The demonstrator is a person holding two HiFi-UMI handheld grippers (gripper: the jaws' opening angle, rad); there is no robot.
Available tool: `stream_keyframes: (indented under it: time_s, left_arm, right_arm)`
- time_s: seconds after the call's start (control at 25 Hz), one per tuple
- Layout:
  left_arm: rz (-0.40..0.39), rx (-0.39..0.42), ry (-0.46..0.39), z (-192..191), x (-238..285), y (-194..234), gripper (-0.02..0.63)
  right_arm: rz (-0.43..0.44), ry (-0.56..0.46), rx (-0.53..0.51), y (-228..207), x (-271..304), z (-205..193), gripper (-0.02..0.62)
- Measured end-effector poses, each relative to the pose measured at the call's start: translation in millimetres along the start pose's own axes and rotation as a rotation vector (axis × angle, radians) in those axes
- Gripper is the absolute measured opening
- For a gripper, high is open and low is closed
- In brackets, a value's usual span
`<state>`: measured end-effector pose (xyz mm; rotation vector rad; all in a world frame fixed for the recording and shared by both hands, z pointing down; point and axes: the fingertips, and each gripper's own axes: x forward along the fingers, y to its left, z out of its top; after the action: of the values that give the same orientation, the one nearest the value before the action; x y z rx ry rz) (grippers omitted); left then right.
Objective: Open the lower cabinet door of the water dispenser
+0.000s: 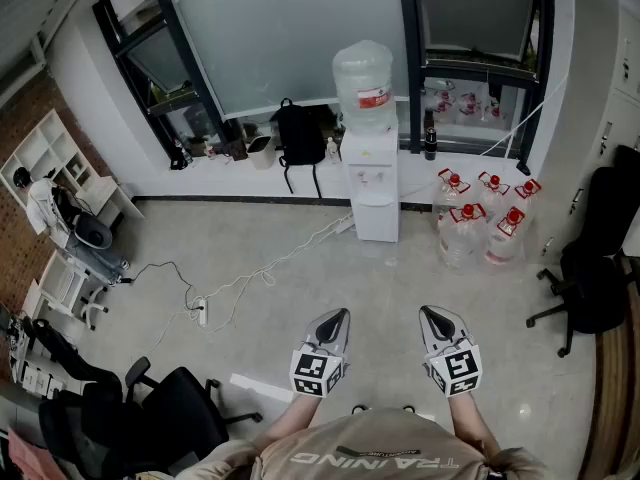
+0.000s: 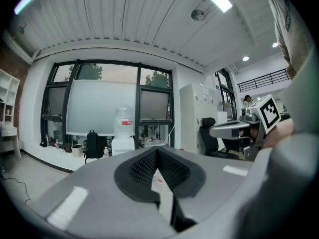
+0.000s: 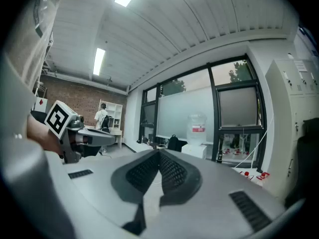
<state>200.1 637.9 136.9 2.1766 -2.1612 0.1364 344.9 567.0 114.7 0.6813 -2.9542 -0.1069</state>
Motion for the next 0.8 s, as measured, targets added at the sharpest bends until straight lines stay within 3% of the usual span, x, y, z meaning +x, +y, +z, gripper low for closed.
stream_keyframes:
  time_s: [0.8]
  left_arm:
    - [-0.004,-0.058,0.021,-27.5,-30.3,29.8,0.002]
  right_arm:
    - [-0.074,0.052,0.022,28.7,9.2,-19.7,0.011]
